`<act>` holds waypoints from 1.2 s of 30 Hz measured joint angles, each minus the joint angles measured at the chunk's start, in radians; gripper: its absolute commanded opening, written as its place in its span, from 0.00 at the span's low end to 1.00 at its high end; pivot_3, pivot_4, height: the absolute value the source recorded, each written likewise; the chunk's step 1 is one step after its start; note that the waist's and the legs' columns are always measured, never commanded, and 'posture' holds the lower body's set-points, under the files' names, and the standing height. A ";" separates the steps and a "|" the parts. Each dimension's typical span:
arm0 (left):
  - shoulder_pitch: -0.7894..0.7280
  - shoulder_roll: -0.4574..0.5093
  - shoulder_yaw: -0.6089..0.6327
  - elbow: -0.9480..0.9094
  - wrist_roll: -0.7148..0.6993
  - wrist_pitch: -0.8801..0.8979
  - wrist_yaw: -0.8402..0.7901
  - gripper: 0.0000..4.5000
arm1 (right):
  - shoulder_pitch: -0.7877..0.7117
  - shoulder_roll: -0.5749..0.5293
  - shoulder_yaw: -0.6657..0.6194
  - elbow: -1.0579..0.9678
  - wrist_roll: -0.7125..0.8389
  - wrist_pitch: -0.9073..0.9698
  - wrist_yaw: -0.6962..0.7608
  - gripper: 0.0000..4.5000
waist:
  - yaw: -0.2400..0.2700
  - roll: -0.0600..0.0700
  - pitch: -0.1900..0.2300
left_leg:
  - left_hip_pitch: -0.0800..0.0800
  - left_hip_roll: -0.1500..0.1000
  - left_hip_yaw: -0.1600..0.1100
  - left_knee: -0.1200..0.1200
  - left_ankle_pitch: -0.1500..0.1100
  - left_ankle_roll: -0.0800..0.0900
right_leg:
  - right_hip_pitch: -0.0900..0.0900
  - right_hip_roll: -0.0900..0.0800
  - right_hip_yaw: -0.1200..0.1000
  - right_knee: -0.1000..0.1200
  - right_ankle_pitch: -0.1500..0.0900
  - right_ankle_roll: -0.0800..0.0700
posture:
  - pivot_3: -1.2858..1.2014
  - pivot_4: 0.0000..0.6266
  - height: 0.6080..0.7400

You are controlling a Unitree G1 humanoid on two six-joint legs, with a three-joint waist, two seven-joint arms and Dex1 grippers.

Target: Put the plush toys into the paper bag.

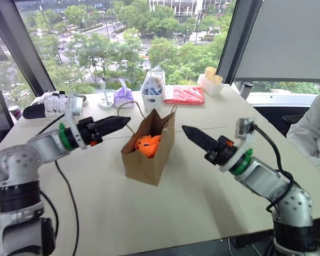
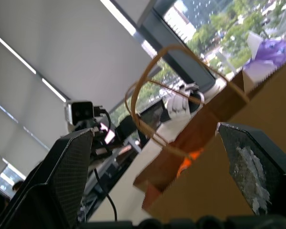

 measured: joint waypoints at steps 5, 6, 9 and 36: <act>0.200 0.112 -0.018 -0.128 0.056 -0.028 -0.002 1.00 | 0.022 -0.049 0.060 0.018 -0.130 0.006 0.044 0.68 | -0.003 0.000 0.000 | 0.003 0.001 0.001 -0.001 0.000 0.000 | 0.001 0.000 0.000 0.000 0.000 -0.001 | 0.52 0.24 1.00; 0.260 0.137 -0.024 -0.160 0.094 -0.053 0.000 1.00 | 0.024 -0.061 0.087 0.035 -0.190 0.005 0.061 0.57 | -0.004 0.000 0.000 | 0.003 0.001 0.001 -0.001 0.000 0.000 | 0.001 0.001 0.001 0.000 0.000 -0.001 | 0.52 0.24 1.00; 0.338 0.121 -0.028 -0.220 0.120 -0.070 0.035 1.00 | 0.017 -0.050 0.161 0.097 -0.311 0.005 0.095 0.22 | 0.006 0.000 0.000 | 0.000 0.001 0.000 0.000 0.000 0.000 | 0.000 0.000 0.000 -0.001 -0.001 -0.001 | 0.52 0.24 1.00; 0.442 -0.153 -0.286 -0.531 0.219 -0.200 0.361 1.00 | -0.138 0.118 0.292 0.157 -0.491 0.092 0.283 0.01 | 0.004 0.000 0.000 | 0.002 0.001 -0.001 0.000 0.000 0.000 | 0.003 0.000 -0.001 -0.002 -0.001 -0.001 | 0.52 0.24 1.00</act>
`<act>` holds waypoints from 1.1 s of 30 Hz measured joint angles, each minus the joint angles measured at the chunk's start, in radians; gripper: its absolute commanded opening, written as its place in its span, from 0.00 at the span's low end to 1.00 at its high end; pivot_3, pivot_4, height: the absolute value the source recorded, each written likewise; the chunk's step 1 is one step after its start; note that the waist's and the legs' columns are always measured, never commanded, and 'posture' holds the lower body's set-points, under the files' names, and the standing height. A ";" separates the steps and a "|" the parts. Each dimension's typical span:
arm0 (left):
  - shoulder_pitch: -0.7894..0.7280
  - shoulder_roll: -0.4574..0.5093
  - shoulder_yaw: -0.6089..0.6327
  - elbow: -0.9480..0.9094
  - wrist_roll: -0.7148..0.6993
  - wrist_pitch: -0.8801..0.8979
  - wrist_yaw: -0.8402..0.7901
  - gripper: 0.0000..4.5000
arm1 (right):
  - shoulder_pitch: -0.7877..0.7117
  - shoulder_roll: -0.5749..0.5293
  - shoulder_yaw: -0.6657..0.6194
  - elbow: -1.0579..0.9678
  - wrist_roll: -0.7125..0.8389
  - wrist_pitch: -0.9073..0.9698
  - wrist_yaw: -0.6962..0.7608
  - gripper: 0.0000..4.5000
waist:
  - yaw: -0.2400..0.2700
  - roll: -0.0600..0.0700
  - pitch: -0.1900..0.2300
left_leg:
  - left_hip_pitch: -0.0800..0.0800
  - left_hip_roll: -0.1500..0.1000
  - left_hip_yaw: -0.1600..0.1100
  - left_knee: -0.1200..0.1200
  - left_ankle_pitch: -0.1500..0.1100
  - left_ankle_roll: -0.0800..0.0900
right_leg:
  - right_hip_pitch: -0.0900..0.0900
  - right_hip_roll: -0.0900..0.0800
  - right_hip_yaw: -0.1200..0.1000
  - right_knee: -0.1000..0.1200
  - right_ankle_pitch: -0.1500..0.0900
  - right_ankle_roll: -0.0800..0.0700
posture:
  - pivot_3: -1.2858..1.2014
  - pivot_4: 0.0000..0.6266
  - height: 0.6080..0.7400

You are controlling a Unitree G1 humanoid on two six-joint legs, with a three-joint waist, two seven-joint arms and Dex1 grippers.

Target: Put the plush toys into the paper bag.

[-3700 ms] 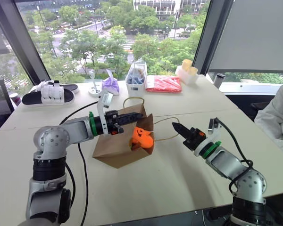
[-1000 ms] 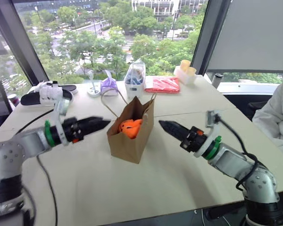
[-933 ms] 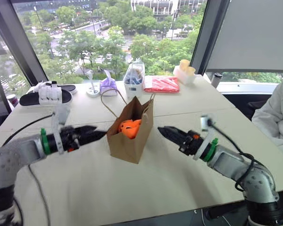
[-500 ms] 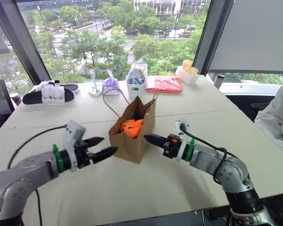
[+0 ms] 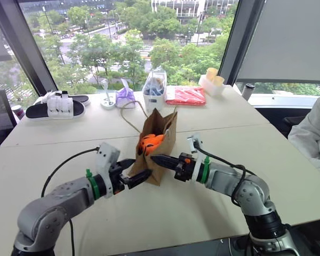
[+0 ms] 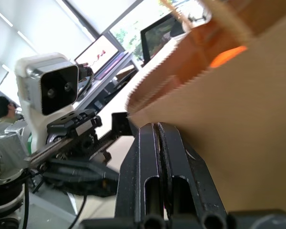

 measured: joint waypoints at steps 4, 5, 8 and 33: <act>-0.017 -0.020 -0.038 0.007 0.030 -0.010 0.019 1.00 | -0.006 0.032 0.011 -0.001 -0.025 0.001 0.000 0.01 | 0.001 0.000 0.000 | 0.000 0.000 0.000 0.000 0.000 0.000 | 0.000 0.000 0.000 0.000 0.000 0.000 | 0.52 0.24 1.00; -0.027 -0.030 -0.044 0.011 0.037 -0.013 0.021 1.00 | -0.008 0.037 0.015 0.001 -0.034 0.001 -0.001 0.01 | 0.001 0.000 0.000 | 0.000 0.000 0.000 0.000 0.000 0.000 | 0.000 0.000 0.000 0.000 0.000 0.000 | 0.52 0.24 1.00; -0.054 -0.032 -0.076 0.032 0.081 -0.032 0.030 1.00 | -0.015 0.052 0.017 0.018 -0.071 -0.002 -0.013 0.01 | 0.001 0.000 0.000 | 0.000 0.000 0.000 0.000 0.000 0.000 | 0.000 0.000 0.000 0.000 0.000 0.000 | 0.52 0.24 1.00; -0.083 -0.022 -0.113 0.127 0.199 -0.107 -0.052 1.00 | 0.025 -0.139 -0.098 0.247 -0.207 -0.165 0.164 0.01 | 0.019 0.001 0.000 | 0.000 0.000 0.001 0.000 0.003 -0.004 | 0.003 0.000 -0.002 -0.008 0.001 -0.001 | 0.52 0.24 1.00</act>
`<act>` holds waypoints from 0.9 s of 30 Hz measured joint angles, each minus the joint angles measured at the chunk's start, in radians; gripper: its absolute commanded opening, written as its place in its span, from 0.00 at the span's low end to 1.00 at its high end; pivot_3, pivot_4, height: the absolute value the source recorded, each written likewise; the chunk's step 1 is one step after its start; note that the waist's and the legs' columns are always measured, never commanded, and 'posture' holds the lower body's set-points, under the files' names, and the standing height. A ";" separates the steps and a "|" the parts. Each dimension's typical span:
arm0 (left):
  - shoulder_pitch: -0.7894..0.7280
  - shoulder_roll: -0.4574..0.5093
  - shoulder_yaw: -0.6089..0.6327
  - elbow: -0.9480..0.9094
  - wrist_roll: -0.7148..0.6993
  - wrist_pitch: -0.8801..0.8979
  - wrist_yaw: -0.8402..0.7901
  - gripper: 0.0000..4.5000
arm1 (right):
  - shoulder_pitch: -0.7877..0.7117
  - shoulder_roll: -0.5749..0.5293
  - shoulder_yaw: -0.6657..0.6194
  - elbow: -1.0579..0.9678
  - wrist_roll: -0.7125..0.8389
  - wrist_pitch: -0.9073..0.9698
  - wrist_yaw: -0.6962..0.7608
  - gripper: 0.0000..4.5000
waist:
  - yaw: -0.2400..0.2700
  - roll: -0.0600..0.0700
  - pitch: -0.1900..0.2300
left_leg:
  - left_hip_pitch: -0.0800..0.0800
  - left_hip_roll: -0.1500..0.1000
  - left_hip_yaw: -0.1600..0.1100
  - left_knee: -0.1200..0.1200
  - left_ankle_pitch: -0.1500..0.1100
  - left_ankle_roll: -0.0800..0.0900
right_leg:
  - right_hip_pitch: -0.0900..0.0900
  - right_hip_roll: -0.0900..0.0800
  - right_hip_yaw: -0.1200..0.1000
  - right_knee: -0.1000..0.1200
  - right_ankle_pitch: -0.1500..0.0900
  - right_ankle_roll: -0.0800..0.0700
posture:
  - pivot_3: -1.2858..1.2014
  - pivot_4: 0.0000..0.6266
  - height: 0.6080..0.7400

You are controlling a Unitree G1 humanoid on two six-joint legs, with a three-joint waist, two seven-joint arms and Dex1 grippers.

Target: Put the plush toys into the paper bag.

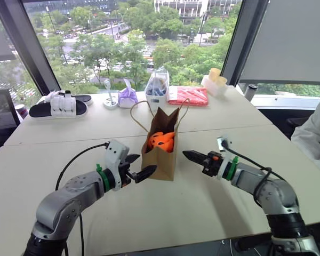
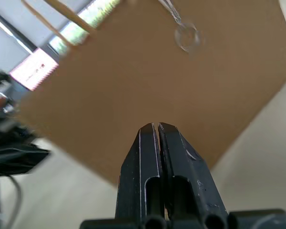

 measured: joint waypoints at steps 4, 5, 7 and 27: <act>-0.024 -0.015 -0.012 0.005 0.011 -0.001 0.003 1.00 | -0.036 0.034 0.039 -0.012 0.001 0.010 0.088 0.01 | 0.002 0.000 0.000 | -0.001 0.000 -0.001 -0.001 -0.001 0.001 | -0.001 0.000 0.000 -0.001 0.000 0.000 | 0.52 0.24 1.00; -0.024 -0.019 -0.013 0.004 0.012 0.000 0.004 1.00 | -0.037 0.042 0.038 -0.040 0.019 0.025 0.100 0.01 | 0.003 0.000 0.000 | -0.001 0.000 -0.001 -0.001 -0.001 0.001 | -0.001 0.000 0.000 -0.002 0.000 0.000 | 0.52 0.24 1.00; -0.022 -0.025 -0.015 0.001 0.013 0.000 0.004 1.00 | -0.036 0.051 0.038 -0.077 0.039 0.047 0.103 0.01 | 0.003 0.000 0.000 | -0.001 0.000 -0.001 0.000 -0.001 0.001 | 0.000 -0.001 0.000 -0.003 0.000 0.000 | 0.52 0.24 1.00; -0.011 -0.048 -0.038 -0.022 0.020 0.035 0.029 1.00 | -0.027 0.119 0.037 -0.159 0.043 0.117 0.041 0.01 | 0.002 0.000 0.000 | -0.001 0.000 -0.001 0.000 -0.001 0.001 | 0.001 0.000 0.000 -0.002 0.000 0.000 | 0.52 0.24 1.00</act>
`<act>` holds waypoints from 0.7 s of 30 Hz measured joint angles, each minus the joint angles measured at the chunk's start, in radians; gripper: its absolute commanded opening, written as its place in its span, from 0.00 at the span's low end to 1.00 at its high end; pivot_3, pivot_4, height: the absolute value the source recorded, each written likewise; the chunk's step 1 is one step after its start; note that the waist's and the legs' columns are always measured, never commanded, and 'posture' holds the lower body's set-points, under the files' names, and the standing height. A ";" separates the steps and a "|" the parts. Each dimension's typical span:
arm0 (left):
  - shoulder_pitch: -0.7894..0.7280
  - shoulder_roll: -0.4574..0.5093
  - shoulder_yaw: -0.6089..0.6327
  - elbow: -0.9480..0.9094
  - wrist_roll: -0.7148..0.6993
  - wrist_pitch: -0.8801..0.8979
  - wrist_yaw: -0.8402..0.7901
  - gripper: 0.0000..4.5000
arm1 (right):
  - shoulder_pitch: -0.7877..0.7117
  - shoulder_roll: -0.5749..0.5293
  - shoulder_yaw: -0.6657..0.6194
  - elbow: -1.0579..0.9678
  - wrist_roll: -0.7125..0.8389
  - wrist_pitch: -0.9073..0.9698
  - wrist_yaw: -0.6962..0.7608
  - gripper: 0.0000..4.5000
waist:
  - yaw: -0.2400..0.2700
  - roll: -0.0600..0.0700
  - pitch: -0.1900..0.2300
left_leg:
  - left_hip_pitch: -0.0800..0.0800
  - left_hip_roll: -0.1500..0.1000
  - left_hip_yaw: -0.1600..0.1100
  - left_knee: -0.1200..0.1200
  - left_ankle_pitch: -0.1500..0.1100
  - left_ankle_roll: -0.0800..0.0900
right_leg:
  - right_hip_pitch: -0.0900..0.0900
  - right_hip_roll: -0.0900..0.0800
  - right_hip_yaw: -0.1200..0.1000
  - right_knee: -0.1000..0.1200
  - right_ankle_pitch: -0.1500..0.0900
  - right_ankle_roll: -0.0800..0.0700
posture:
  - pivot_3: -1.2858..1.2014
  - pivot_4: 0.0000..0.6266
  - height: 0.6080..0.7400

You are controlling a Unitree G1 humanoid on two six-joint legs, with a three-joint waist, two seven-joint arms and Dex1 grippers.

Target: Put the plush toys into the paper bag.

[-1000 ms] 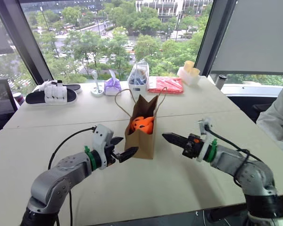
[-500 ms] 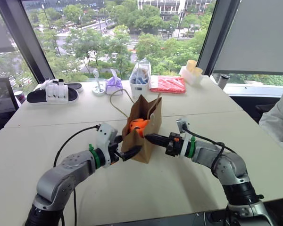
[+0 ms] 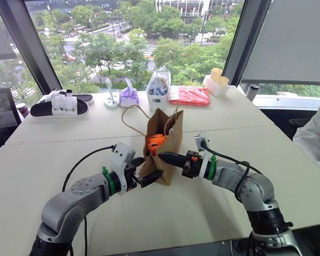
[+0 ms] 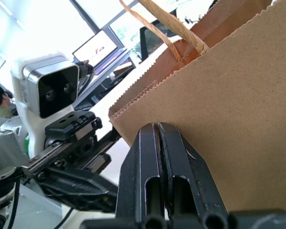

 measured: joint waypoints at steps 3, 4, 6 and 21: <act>-0.019 -0.031 -0.009 0.019 0.022 -0.002 0.018 1.00 | 0.012 0.001 0.001 0.000 -0.004 0.000 -0.001 0.01 | 0.000 0.000 0.000 | 0.000 0.000 0.000 0.000 0.000 0.000 | 0.000 0.000 0.000 0.000 0.000 0.000 | 0.52 0.24 1.00; -0.021 -0.041 -0.014 0.020 0.025 -0.002 0.022 0.94 | 0.012 0.001 0.001 0.000 -0.007 0.000 -0.001 0.00 | 0.000 0.000 0.000 | 0.000 0.000 0.000 0.000 0.000 0.000 | 0.000 0.000 0.000 0.000 0.000 0.000 | 0.52 0.24 1.00; -0.022 -0.050 -0.029 0.020 0.034 -0.001 0.028 0.81 | 0.012 0.002 0.001 0.000 -0.008 0.000 -0.002 0.00 | -0.001 0.000 0.000 | 0.000 0.000 0.000 0.000 0.000 0.000 | 0.000 0.000 0.000 0.000 0.000 0.000 | 0.52 0.24 1.00; -0.025 -0.098 -0.044 0.010 0.041 0.018 0.058 0.01 | 0.032 0.014 0.001 -0.017 -0.005 0.008 -0.013 0.00 | -0.001 0.000 0.000 | 0.000 0.000 0.000 0.000 0.000 0.000 | 0.000 0.000 0.000 0.000 0.000 0.000 | 0.52 0.24 1.00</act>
